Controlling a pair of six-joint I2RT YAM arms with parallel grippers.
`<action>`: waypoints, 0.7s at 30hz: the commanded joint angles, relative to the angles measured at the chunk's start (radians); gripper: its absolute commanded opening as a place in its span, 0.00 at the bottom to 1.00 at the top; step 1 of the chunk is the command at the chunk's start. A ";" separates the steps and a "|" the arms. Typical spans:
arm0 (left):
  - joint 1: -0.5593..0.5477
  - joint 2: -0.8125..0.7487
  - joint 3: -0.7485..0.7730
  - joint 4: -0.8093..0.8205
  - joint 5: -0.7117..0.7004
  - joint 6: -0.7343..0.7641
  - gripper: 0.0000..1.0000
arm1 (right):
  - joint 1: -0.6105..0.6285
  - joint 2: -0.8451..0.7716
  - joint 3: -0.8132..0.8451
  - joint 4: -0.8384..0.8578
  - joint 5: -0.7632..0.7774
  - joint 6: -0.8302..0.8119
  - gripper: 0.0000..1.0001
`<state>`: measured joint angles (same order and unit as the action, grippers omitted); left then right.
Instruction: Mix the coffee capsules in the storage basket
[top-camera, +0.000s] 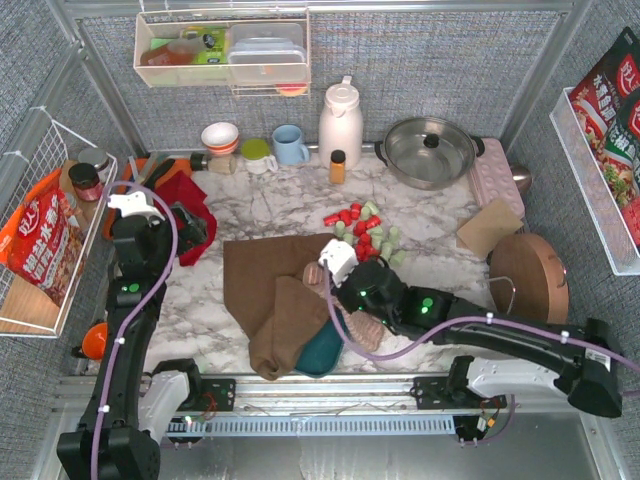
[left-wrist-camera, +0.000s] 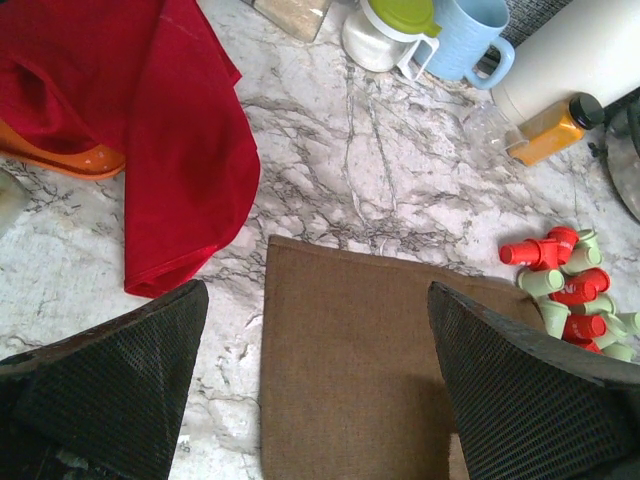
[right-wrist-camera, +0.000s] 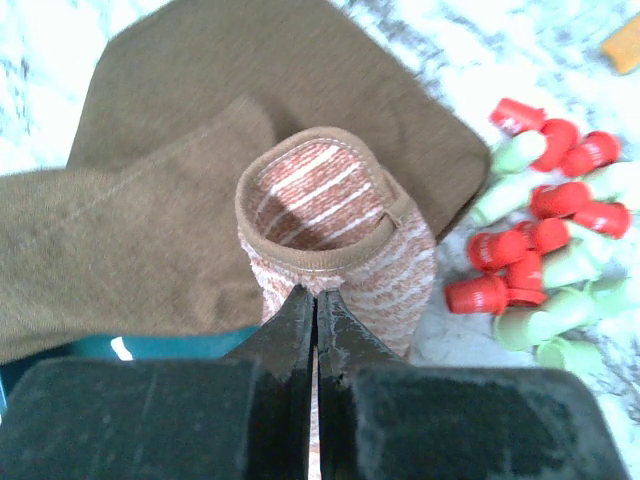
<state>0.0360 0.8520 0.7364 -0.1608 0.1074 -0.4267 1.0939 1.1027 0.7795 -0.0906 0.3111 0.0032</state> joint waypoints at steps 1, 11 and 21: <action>0.001 -0.002 -0.002 0.001 0.000 -0.001 0.99 | -0.045 -0.057 0.052 -0.047 0.050 0.020 0.00; 0.001 -0.015 -0.005 0.001 -0.008 0.000 0.99 | -0.174 -0.115 0.139 0.003 0.084 -0.031 0.00; 0.001 -0.011 -0.005 0.002 0.001 -0.004 0.99 | -0.373 -0.027 0.170 0.429 0.656 -0.267 0.00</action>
<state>0.0360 0.8410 0.7357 -0.1658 0.1043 -0.4267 0.7982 1.0634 0.9985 0.0242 0.6685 -0.1562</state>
